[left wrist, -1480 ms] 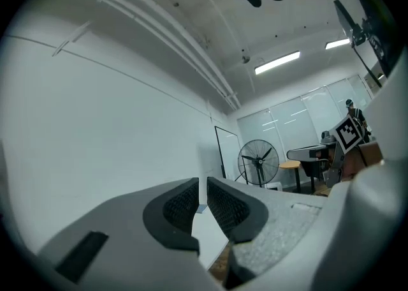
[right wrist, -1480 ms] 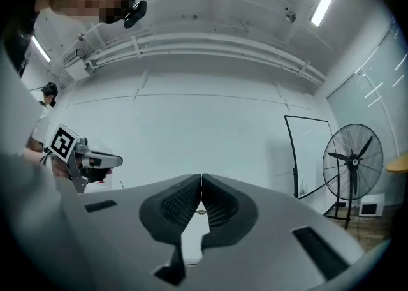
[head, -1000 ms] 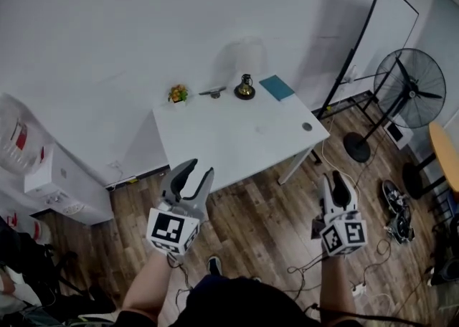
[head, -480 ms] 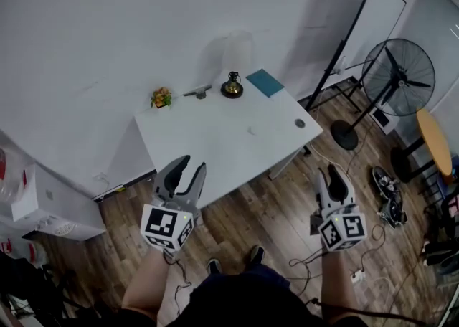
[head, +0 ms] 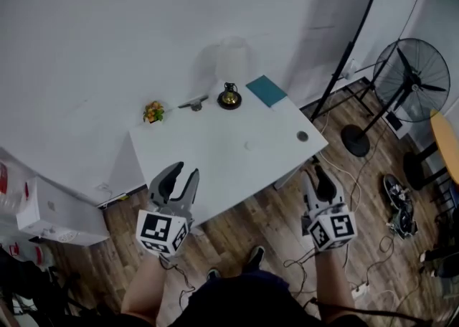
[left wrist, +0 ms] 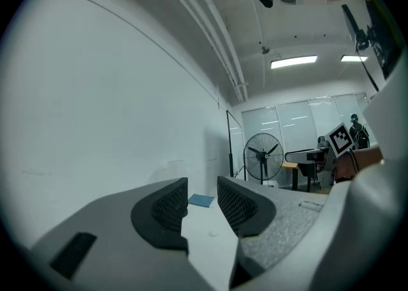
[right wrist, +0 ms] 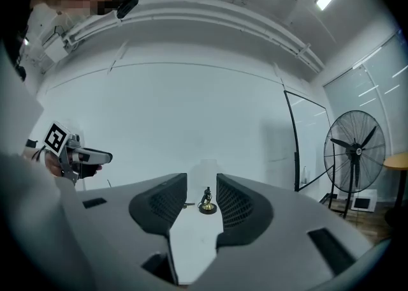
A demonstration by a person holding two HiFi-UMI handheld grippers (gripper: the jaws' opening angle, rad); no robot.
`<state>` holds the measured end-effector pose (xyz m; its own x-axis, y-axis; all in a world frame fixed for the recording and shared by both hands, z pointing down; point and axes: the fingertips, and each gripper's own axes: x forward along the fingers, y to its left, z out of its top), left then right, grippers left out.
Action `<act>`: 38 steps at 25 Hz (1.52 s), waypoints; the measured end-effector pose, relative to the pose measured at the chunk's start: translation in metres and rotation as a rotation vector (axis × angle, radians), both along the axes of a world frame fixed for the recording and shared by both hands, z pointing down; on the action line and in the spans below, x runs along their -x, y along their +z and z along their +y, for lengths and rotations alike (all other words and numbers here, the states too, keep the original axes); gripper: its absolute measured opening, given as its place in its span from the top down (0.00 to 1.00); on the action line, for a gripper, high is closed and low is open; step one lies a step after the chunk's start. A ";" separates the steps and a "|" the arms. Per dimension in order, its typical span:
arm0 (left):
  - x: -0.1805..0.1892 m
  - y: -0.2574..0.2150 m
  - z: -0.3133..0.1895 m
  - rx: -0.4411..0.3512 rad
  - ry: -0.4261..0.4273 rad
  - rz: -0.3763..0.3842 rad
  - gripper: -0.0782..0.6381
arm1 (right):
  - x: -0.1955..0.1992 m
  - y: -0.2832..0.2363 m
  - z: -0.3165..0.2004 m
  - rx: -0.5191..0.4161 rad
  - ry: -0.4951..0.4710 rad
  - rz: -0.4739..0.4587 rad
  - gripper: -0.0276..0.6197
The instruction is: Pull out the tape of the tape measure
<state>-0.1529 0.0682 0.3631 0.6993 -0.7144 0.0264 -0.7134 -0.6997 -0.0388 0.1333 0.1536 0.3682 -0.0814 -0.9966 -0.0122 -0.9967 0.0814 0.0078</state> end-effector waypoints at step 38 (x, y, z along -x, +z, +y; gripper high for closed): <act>-0.078 0.116 -0.200 0.210 -0.057 -0.118 0.69 | -0.079 0.135 -0.246 0.344 -0.158 0.045 0.68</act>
<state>-0.0747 -0.1322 0.4791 0.6411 -0.7229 0.2578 -0.7512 -0.6598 0.0182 0.2123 -0.0921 0.5032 -0.2277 -0.9169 0.3277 -0.9708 0.2398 -0.0035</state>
